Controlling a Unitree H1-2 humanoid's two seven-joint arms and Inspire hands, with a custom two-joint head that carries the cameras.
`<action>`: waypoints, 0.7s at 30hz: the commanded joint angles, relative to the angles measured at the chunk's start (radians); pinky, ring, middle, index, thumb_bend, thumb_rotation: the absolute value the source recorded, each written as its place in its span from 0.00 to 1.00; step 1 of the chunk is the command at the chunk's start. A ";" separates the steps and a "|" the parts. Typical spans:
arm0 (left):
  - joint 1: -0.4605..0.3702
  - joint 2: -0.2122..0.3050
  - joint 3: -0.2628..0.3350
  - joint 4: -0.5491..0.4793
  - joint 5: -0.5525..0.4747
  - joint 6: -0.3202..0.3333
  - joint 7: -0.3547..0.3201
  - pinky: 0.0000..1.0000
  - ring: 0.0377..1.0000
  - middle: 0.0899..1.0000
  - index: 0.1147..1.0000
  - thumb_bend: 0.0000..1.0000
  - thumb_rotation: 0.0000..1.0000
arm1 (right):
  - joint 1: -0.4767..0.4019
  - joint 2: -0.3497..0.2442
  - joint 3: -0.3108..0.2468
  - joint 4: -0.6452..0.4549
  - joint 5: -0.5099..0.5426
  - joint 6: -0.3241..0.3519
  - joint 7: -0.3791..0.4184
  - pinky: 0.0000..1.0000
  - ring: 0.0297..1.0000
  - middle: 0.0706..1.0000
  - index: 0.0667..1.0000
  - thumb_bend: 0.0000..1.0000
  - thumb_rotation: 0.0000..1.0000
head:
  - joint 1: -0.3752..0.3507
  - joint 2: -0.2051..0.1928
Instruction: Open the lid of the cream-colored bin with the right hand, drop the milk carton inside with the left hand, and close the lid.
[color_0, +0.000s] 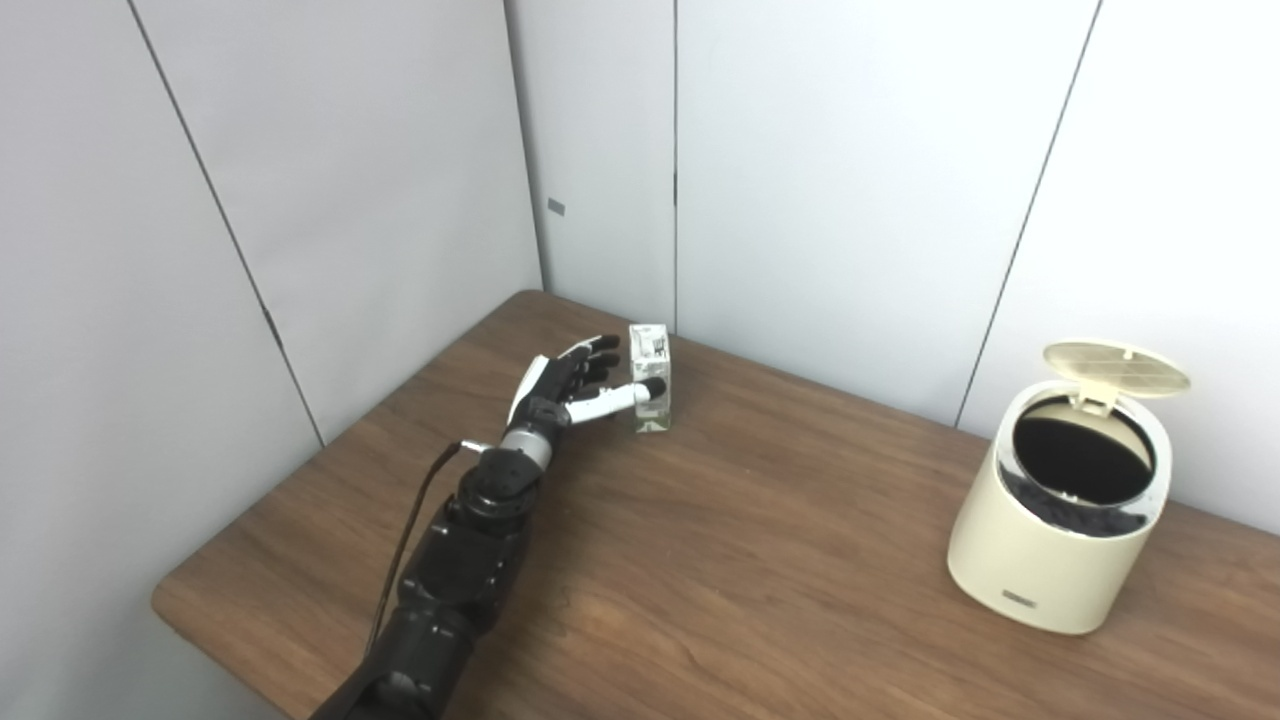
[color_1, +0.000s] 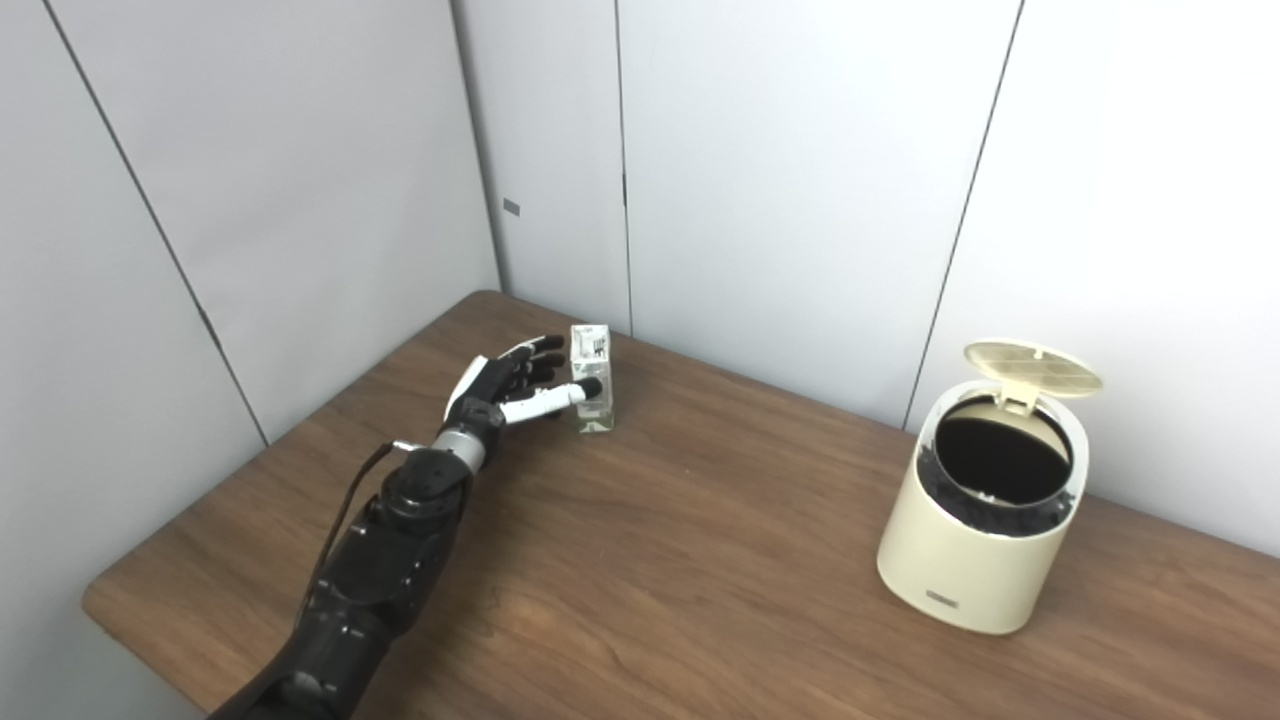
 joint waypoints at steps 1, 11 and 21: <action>-0.039 0.014 -0.023 0.011 0.004 -0.015 -0.035 0.87 0.87 0.85 0.89 1.00 0.32 | 0.032 -0.014 -0.007 0.000 -0.007 -0.019 -0.001 0.45 0.68 0.73 0.70 0.67 0.99 | 0.001 0.001; -0.079 0.021 -0.052 0.062 -0.015 -0.028 -0.085 0.83 0.88 0.86 0.90 1.00 0.30 | 0.053 -0.019 -0.017 -0.030 -0.006 0.002 0.018 0.45 0.68 0.73 0.70 0.69 0.96 | -0.018 0.009; -0.122 0.008 -0.063 0.125 -0.032 -0.037 -0.104 0.82 0.86 0.84 0.89 1.00 0.27 | 0.075 -0.014 -0.022 -0.064 -0.024 0.013 0.015 0.46 0.68 0.73 0.70 0.66 0.94 | -0.043 0.018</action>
